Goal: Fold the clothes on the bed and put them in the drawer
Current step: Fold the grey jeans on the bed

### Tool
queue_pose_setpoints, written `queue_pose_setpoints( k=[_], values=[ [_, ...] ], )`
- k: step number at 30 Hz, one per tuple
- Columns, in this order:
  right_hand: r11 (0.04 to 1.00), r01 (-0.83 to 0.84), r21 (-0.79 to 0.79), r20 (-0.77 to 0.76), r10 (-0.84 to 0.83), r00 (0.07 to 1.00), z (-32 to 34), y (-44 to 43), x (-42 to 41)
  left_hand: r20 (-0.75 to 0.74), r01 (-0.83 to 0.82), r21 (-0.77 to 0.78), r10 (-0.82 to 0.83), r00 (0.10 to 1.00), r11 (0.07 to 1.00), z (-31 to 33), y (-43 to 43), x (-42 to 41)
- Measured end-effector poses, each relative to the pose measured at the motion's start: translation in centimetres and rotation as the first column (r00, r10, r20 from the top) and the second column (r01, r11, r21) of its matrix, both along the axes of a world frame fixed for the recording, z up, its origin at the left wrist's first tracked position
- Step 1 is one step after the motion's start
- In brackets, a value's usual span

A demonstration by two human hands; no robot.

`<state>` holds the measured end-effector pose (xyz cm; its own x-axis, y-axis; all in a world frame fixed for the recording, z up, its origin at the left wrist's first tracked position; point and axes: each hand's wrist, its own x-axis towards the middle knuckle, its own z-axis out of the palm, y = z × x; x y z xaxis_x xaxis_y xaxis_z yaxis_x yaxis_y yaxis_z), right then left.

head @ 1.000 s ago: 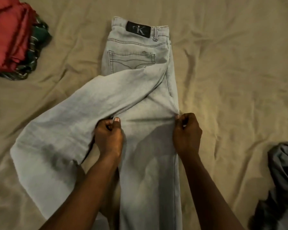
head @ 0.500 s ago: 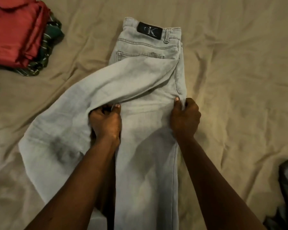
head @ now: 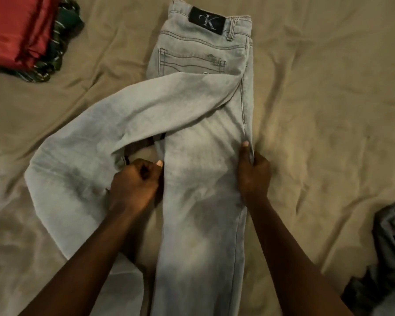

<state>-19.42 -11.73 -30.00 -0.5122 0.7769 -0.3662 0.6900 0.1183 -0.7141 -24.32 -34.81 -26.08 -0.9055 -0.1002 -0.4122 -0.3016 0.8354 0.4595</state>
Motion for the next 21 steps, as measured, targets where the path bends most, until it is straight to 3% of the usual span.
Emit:
queue_pose_setpoints(
  k=[4, 8, 11, 15, 17, 21],
  values=[
    [0.986, -0.128, 0.107, 0.202, 0.104, 0.974, 0.2, -1.1, 1.2, 0.105, -0.153, 0.132, 0.140, 0.985, 0.979, -1.3, 2.8, -0.5],
    [0.982, -0.117, 0.149, 0.115, 0.100, 0.988, -0.2, -1.3, 2.9, 0.154, -0.227, 0.300, 0.188, 0.970, 0.927, -2.9, 3.7, -2.1],
    [0.966, -0.119, 0.228, 0.139, 0.088, 0.986, -0.3, -0.2, 3.1, 0.065, -0.377, 0.278, 0.374, 0.925, 0.884, -3.8, 2.7, -2.6],
    [0.951, -0.184, 0.247, 0.206, 0.134, 0.969, -0.5, -0.8, 3.7, -0.044, -0.405, 0.224, 0.425, 0.904, 0.886, -3.6, 3.8, -0.8],
    [0.942, -0.234, 0.240, 0.223, 0.181, 0.958, -0.8, -1.2, 4.5, 0.009, -0.452, 0.273, 0.467, 0.884, 0.850, -3.3, 4.6, -0.3],
    [0.943, -0.276, 0.186, 0.217, 0.235, 0.947, -0.7, -1.0, 5.2, 0.090, -0.406, 0.328, 0.400, 0.912, 0.853, -3.8, 3.4, -1.1]
  ],
)
